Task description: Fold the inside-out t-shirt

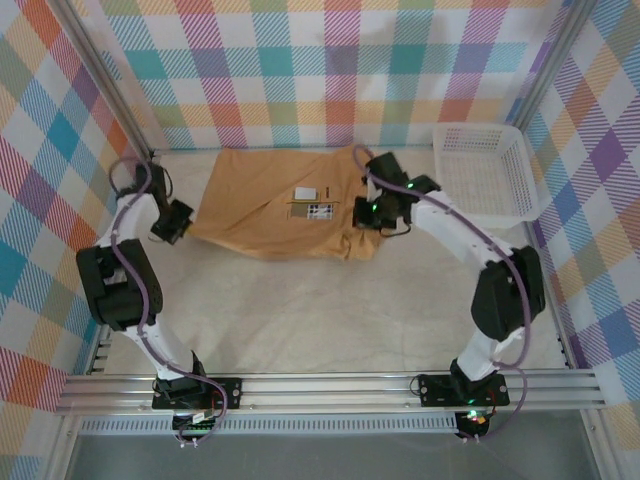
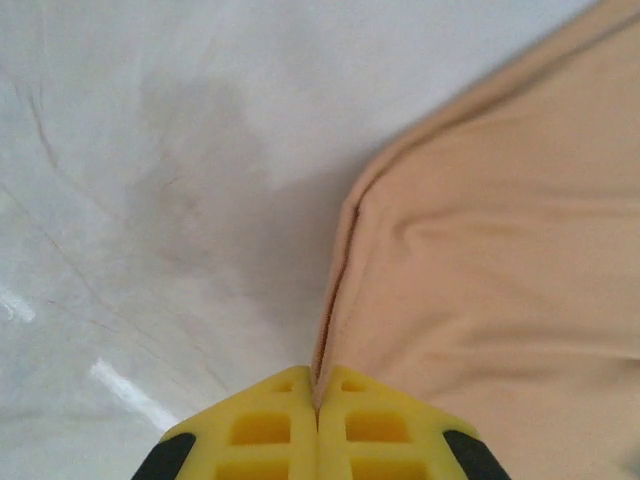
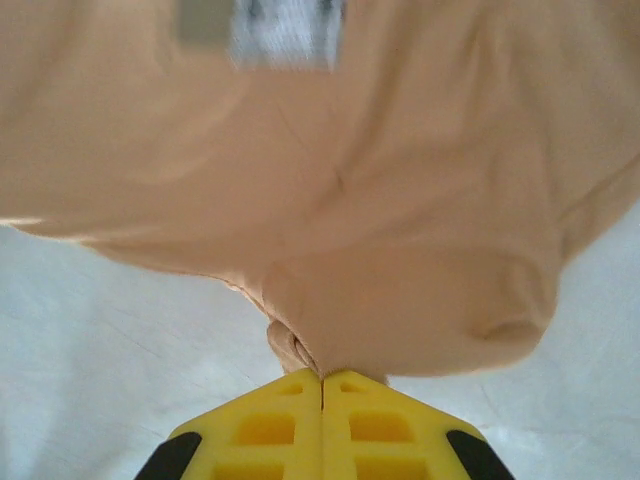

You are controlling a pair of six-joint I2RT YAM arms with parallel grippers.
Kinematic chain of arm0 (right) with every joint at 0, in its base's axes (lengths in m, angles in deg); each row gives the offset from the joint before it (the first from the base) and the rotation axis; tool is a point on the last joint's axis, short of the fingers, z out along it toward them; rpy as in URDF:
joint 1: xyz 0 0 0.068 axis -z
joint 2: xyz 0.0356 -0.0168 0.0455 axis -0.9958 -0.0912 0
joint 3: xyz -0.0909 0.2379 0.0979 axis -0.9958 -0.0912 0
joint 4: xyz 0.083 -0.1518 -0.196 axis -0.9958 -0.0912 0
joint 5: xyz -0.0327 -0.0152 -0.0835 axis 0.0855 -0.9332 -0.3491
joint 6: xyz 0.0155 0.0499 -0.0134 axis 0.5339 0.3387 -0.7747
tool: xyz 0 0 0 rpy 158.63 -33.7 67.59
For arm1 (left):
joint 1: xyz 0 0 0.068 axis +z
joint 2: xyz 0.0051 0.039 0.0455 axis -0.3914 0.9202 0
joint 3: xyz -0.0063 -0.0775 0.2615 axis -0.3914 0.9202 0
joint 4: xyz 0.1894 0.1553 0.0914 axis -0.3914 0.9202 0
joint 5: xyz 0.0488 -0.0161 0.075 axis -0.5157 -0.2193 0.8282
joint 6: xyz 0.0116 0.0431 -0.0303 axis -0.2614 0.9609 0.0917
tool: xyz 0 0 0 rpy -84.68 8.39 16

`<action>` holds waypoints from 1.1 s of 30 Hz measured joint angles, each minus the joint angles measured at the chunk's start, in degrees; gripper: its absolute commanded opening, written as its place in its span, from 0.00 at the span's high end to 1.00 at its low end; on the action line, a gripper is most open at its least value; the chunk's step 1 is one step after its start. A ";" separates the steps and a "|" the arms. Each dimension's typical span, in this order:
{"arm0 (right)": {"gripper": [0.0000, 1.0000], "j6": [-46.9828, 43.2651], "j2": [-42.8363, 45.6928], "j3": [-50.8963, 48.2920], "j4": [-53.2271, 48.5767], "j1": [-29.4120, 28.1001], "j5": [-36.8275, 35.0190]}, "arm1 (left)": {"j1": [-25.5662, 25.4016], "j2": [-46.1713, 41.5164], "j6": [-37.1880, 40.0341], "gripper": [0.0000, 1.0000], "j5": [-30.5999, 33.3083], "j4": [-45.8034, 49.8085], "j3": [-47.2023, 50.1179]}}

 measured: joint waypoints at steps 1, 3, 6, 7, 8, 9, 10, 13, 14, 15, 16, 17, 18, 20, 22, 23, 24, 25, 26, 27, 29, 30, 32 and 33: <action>1.00 -0.44 1.90 2.99 -0.35 0.46 -0.50 | -0.04 -2.05 0.00 1.00 -0.04 1.57 -4.28; 1.00 -1.53 6.75 9.53 -0.92 1.16 -1.44 | -0.04 -7.04 0.00 1.00 0.04 3.78 -13.51; 1.00 -2.43 14.27 17.38 -1.40 1.51 -2.75 | 0.55 -15.26 0.00 1.00 0.68 4.66 -24.17; 1.00 -2.86 16.92 19.69 -1.44 1.46 -2.95 | 0.81 -18.56 0.00 1.00 0.96 4.87 -27.41; 1.00 -3.17 19.61 22.14 -1.68 1.46 -3.23 | 1.05 -21.53 -0.02 1.00 1.29 5.18 -30.18; 1.00 -3.37 22.01 24.39 -1.95 1.42 -3.39 | 1.25 -24.26 -0.02 1.00 1.77 5.55 -32.74; 1.00 -3.61 24.09 26.23 -2.10 1.36 -3.45 | 1.46 -26.23 -0.04 1.00 2.10 5.73 -34.80; 1.00 -4.81 28.02 31.26 -2.89 1.36 -4.33 | 1.53 -30.60 -0.07 1.00 2.34 5.95 -39.93; 1.00 -5.29 28.48 33.35 -3.23 1.36 -4.96 | 1.53 -31.10 -0.04 1.00 2.27 5.95 -41.20; 1.00 -5.90 28.44 35.08 -3.54 1.36 -5.57 | 1.53 -31.10 -0.07 1.00 1.99 5.88 -41.88; 1.00 -6.38 27.96 36.59 -4.00 1.36 -6.16 | 1.55 -30.80 -0.11 1.00 1.60 5.90 -42.12; 1.00 -6.99 27.04 37.97 -4.48 1.36 -6.88 | 1.55 -29.97 -0.17 1.00 0.79 6.27 -42.16; 1.00 -7.67 25.64 39.19 -5.07 1.38 -7.63 | 1.53 -28.44 -0.37 1.00 -0.22 6.64 -42.12; 1.00 -8.76 22.10 40.81 -5.77 1.55 -8.63 | 1.53 -24.37 -0.94 1.00 -2.38 6.99 -41.75; 1.00 -9.62 17.31 41.88 -6.21 2.36 -9.25 | 1.36 -19.58 -1.36 1.00 -4.28 7.02 -41.31; 1.00 -9.97 14.62 42.62 -6.62 3.13 -9.44 | 1.09 -16.50 -1.42 1.00 -5.01 6.97 -41.00; 1.00 -10.38 11.32 43.41 -6.69 3.98 -9.57 | 0.92 -13.33 -1.57 1.00 -5.60 7.04 -40.74; 1.00 -10.56 8.76 43.93 -6.82 4.70 -9.66 | 0.66 -10.75 -1.64 1.00 -5.99 7.08 -40.70; 1.00 -10.62 5.31 44.85 -7.21 5.75 -9.64 | 0.44 -7.74 -1.81 1.00 -6.56 7.08 -40.85; 1.00 -10.71 1.99 46.51 -7.98 6.73 -9.62 | 0.13 -4.76 -1.97 1.00 -6.99 7.39 -41.51; 1.00 -10.75 -3.76 50.47 -9.42 8.35 -9.18 | -0.26 0.39 -2.32 1.00 -7.76 8.15 -44.22; 1.00 -10.73 -6.93 53.68 -10.40 9.29 -8.81 | -0.44 2.78 -2.56 1.00 -8.24 8.50 -46.16; 1.00 -10.62 -12.04 60.57 -11.80 10.99 -7.87 | -0.81 7.04 -2.93 1.00 -9.25 9.05 -51.17; 1.00 -10.51 -14.16 64.02 -12.20 12.00 -7.19 | -0.90 9.14 -3.13 1.00 -9.88 9.53 -54.47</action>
